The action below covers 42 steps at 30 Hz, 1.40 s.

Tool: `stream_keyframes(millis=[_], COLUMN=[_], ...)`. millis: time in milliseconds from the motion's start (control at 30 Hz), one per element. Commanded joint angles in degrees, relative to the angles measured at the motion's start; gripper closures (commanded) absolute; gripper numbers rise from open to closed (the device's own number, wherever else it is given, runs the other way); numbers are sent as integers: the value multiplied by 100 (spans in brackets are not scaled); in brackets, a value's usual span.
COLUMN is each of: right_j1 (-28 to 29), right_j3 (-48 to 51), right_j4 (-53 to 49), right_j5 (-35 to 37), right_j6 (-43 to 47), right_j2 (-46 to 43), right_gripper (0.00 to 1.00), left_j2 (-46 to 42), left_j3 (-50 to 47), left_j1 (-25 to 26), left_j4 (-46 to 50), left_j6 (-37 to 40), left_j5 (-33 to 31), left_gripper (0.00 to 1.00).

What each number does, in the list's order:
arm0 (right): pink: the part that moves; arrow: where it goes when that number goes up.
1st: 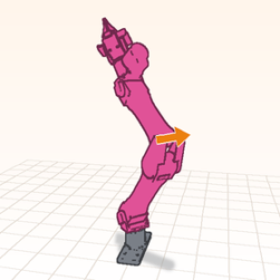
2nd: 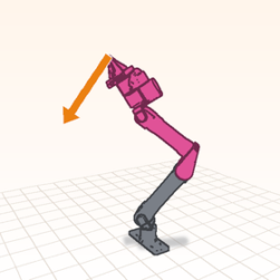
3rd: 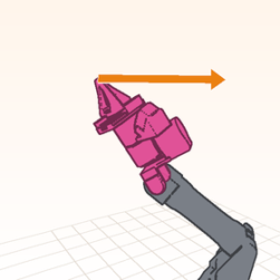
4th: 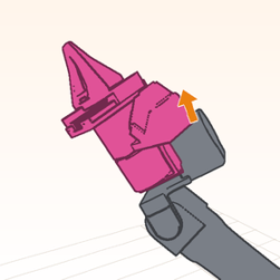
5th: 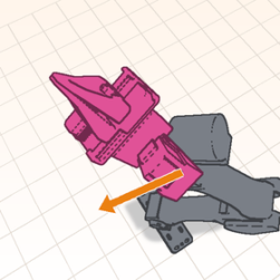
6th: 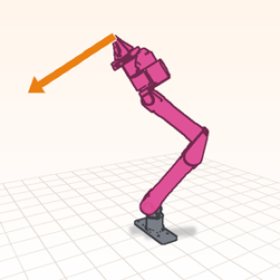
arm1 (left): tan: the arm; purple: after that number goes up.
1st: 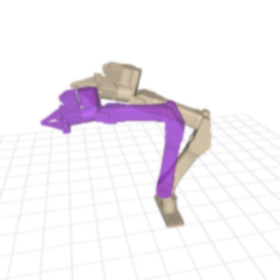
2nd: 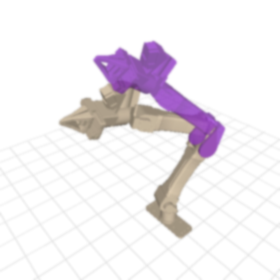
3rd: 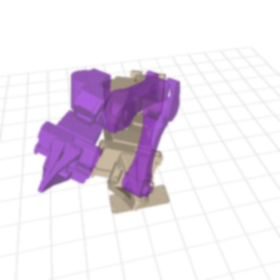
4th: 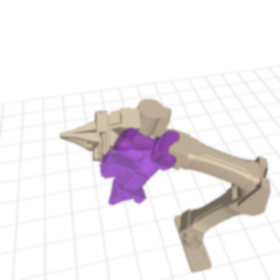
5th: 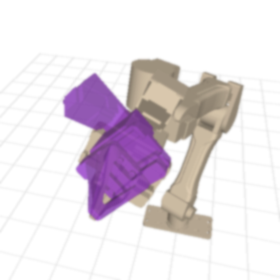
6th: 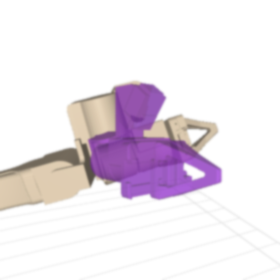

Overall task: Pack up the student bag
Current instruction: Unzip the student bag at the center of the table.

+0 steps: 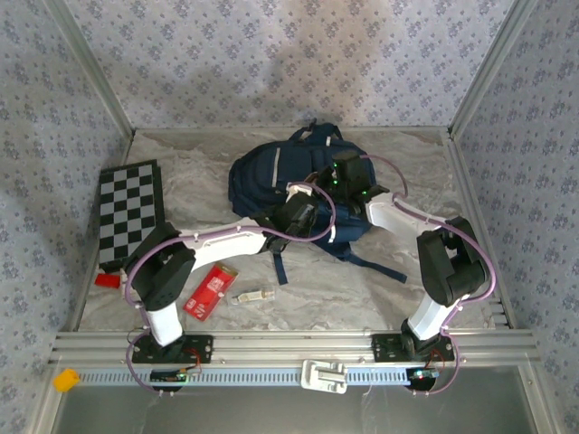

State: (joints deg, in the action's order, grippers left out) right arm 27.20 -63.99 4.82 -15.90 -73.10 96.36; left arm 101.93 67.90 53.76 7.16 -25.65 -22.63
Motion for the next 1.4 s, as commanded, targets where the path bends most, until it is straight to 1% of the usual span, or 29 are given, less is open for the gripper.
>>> stream_keyframes(millis=[0,100,233,400,533,633,800,900,933,1000,1067,1133,1233,1367], right_j1=[179,171,158,163,158,163,167,188,197,207,214,224,232,251], right_j3=[-332,-349,-364,-342,-325,-326,-303,-295,-305,-312,-323,-350,-366,-386], right_j4=[198,160,101,40,-48,-101,-183,-173,-175,-158,-132,-139,-43,-60], right_j5=[-423,-414,-405,-414,-380,-378,-302,-284,-293,-302,-279,-263,-309,-291], right_j6=[129,160,217,257,343,384,463,446,435,392,376,362,314,307], right_j2=[52,64,69,71,40,31,-62,-100,-108,-118,-128,-111,-92,-89], right_gripper=[100,100,100,100,100,100,100,100,100,100,100,100,100,100], left_j2=[77,48,-29,-252,-533,-700,-856,-912,-934,-969,-969,-879,-660,-367], left_j3=[347,334,268,53,-213,-389,-565,-630,-662,-731,-807,-822,-695,-416], left_j1=[84,65,56,-96,-210,-337,-529,-565,-565,-532,-407,-309,-279,-284], left_j4=[-602,-584,-595,-649,-698,-714,-676,-645,-645,-699,-781,-834,-789,-716], left_j6=[708,845,936,794,813,851,819,697,587,452,395,403,319,137], left_j5=[648,847,850,1074,1218,1495,1548,1697,1734,1872,1667,1417,1137,833], left_gripper=[72,79,86,100,100,100,100,100,95,88,70,56,51,52])
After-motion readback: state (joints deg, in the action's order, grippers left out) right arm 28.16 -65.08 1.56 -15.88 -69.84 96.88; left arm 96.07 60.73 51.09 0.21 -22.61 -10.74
